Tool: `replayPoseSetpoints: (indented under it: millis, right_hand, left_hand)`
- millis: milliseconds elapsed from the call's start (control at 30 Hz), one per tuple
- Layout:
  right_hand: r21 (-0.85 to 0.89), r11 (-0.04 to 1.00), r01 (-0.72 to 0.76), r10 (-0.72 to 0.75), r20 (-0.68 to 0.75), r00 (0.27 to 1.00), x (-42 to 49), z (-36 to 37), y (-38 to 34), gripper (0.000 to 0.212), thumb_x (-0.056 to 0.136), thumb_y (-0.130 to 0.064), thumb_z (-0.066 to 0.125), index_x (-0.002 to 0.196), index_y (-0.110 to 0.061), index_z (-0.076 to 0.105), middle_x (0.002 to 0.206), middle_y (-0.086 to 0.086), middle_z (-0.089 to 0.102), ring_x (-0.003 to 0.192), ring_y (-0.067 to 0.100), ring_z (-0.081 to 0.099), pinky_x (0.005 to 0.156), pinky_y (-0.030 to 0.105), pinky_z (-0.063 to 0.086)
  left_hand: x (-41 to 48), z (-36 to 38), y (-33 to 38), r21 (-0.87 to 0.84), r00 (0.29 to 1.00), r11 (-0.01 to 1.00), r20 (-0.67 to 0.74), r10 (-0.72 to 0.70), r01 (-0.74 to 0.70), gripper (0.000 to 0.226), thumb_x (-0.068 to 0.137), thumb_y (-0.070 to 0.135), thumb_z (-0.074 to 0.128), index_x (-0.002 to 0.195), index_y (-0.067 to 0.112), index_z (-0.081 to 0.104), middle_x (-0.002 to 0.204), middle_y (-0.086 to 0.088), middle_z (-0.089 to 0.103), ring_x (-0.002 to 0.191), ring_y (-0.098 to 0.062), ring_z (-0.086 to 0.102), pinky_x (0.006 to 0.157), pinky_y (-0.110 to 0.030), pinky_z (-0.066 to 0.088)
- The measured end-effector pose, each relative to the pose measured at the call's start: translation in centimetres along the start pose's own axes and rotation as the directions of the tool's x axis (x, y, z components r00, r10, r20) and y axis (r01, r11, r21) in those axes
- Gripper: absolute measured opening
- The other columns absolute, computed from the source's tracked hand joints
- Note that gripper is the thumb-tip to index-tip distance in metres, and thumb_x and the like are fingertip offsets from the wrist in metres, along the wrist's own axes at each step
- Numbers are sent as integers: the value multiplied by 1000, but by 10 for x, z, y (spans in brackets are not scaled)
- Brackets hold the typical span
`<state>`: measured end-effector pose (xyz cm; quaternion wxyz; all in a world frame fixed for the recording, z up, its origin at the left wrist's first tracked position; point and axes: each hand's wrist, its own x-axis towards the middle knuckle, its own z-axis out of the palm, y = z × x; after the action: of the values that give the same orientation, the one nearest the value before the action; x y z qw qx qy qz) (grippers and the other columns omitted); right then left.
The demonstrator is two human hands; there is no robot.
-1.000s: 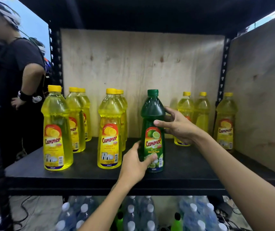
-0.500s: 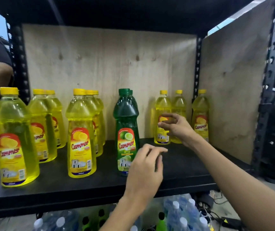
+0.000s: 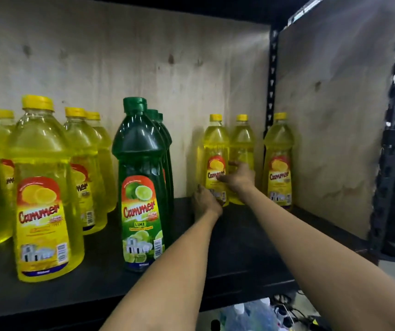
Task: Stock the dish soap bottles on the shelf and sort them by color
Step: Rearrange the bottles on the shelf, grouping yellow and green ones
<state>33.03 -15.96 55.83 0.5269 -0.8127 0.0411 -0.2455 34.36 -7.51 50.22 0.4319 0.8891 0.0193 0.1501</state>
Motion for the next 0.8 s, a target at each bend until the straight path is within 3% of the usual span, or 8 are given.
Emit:
replayPoseSetpoints:
  millis: [233,400,500,567,667,733,800]
  right_hand:
    - [20,1000,23,-22,-68,997,6,13,16,60,83,-14,76,139,-11,54,135,13,59,126,25,56,105,40,47]
    - [2,1000,-7,7,-140,990,13,21,17,50,83,-17,77,129,-10,61,128,12,64,119,25,61,99,39,51]
    - [-85,996,-5,-14,-224,974,12,20,23,35,83,-15,77,117,-13,70,114,9,70,109,24,66,86,34,54]
    - [-159,986,45,-100,-359,928,10,12,24,23,85,-10,74,108,-15,72,104,6,73,101,23,69,75,30,53]
    - [-246,955,168,-271,-483,833,13,-1,21,43,81,-4,75,121,-17,64,120,6,64,111,25,63,81,26,47]
    - [-264,938,224,-324,-440,838,17,-2,17,63,78,-7,79,135,-14,52,135,10,54,125,28,53,95,31,45]
    - [-202,957,208,-272,-382,883,20,2,16,79,77,-11,82,143,-13,38,141,13,48,131,31,47,103,38,42]
  left_hand:
    - [14,8,-3,-57,999,998,-39,-25,23,45,98,17,53,140,7,38,137,-19,50,126,-34,52,100,-41,45]
    - [19,9,-4,56,997,998,-65,31,-27,54,90,16,68,134,4,39,132,-21,55,123,-37,55,96,-44,49]
    - [20,10,-5,33,996,999,-85,28,-26,50,91,13,65,134,4,40,133,-22,53,123,-37,54,95,-43,48]
    - [18,11,-4,17,990,999,-134,39,-37,61,88,13,70,138,6,36,138,-21,45,126,-37,48,98,-44,46]
    - [11,10,-1,50,940,983,-287,184,-178,69,81,13,75,137,13,34,135,-17,38,124,-36,43,99,-46,43]
    - [6,11,3,83,903,956,-312,295,-283,58,84,9,68,133,14,38,131,-15,43,119,-34,47,97,-44,43]
    - [2,14,5,87,899,934,-252,358,-348,50,88,6,62,132,15,41,128,-13,47,116,-31,51,94,-41,46]
